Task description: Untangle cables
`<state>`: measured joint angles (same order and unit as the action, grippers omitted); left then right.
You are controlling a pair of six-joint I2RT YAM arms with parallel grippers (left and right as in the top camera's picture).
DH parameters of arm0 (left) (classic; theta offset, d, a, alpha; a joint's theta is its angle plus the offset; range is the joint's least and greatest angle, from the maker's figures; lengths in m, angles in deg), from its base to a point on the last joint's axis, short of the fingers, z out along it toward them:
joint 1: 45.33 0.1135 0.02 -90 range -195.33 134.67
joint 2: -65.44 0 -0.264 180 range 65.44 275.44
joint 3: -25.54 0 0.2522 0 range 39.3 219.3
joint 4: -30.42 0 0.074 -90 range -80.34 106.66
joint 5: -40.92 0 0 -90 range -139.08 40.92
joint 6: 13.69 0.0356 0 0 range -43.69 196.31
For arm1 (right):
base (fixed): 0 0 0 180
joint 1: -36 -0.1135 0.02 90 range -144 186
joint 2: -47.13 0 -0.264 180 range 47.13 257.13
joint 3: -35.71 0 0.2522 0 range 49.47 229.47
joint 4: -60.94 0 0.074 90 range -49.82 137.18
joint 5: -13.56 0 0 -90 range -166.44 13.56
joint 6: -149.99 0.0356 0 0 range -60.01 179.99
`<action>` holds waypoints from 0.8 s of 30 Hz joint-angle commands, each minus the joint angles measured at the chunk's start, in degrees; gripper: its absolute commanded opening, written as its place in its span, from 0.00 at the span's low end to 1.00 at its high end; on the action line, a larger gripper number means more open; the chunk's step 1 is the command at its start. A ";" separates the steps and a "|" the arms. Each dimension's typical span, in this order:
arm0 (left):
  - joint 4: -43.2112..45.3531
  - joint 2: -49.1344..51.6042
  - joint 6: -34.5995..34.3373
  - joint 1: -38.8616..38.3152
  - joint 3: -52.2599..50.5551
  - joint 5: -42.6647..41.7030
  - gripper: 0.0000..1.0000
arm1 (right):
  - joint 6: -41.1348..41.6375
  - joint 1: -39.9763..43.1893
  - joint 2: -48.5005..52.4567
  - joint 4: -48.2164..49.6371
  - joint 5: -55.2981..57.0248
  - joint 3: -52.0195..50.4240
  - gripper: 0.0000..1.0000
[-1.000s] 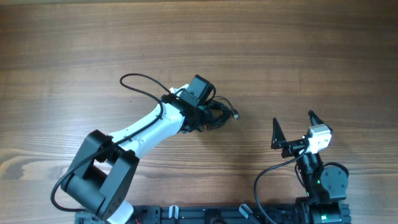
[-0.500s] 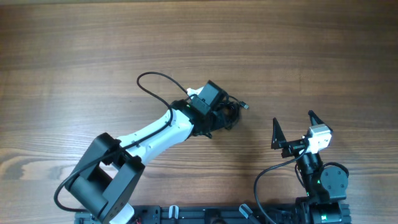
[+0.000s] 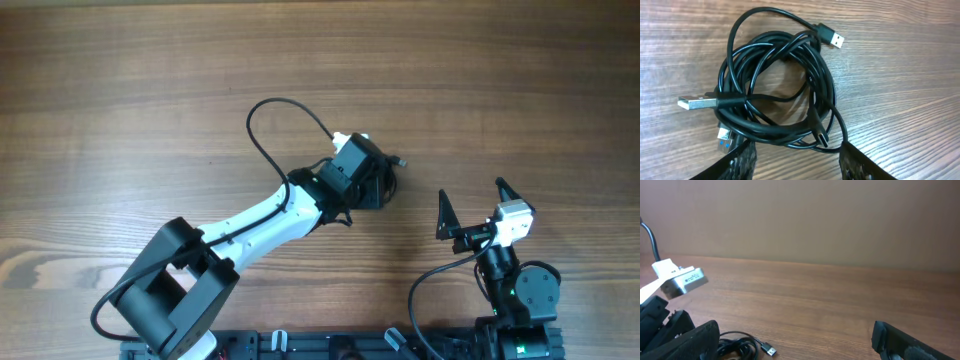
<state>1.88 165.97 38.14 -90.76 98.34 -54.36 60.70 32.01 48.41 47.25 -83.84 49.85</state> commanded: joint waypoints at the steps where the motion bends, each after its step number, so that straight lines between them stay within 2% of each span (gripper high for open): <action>1: 0.17 -0.17 3.48 0.07 0.22 0.39 0.59 | -0.68 -0.02 -0.26 0.24 0.98 -0.02 1.00; 5: -0.59 -3.39 3.50 1.81 0.22 0.42 0.66 | -0.68 -0.02 -0.26 0.24 0.98 -0.02 1.00; 6: -1.07 -4.68 3.50 2.67 0.22 0.42 0.71 | -0.72 -0.02 -0.26 0.24 0.98 -0.02 1.00; 7: -1.66 -6.47 3.48 3.85 0.22 0.39 0.83 | -0.68 -0.02 -0.26 0.24 0.98 -0.02 1.00; 8: -2.29 -7.74 3.48 4.76 0.22 0.42 1.00 | -0.68 -0.02 -0.26 0.24 0.98 -0.02 0.99; 11: -5.18 -10.16 3.45 7.30 0.22 0.42 1.00 | -0.68 -0.02 -0.26 0.24 0.98 -0.02 1.00; 16: -9.73 -8.44 3.48 8.59 0.09 0.44 1.00 | -0.70 -0.02 -0.26 0.24 0.98 -0.02 1.00; 17: -10.21 -7.74 3.43 8.59 0.07 0.42 0.95 | -0.70 -0.02 -0.26 0.24 0.98 -0.02 1.00; 18: -10.47 -6.91 2.93 8.59 0.04 0.39 0.84 | -0.68 -0.02 -0.26 0.24 0.98 -0.02 1.00; 19: -10.60 -5.99 0.87 8.59 0.04 0.37 0.72 | -0.70 -0.02 -0.26 0.24 0.98 -0.02 1.00; 20: -10.56 -4.96 -3.13 8.59 0.04 0.13 0.70 | -0.70 -0.02 -0.26 0.24 0.98 -0.02 1.00; 21: -10.56 -4.26 -6.47 8.59 0.04 -0.09 0.72 | -0.68 -0.02 -0.26 0.24 0.98 -0.02 1.00; 22: -10.54 -3.23 -11.93 8.52 0.04 -0.66 0.78 | -0.70 -0.02 -0.26 0.24 0.98 -0.02 1.00; 24: -10.40 -2.23 -18.60 8.55 0.04 -1.38 0.74 | -0.68 -0.02 -0.26 0.24 0.98 -0.02 1.00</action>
<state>-8.66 161.51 33.17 -82.33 98.41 -54.60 60.70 32.01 48.41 47.25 -83.82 49.85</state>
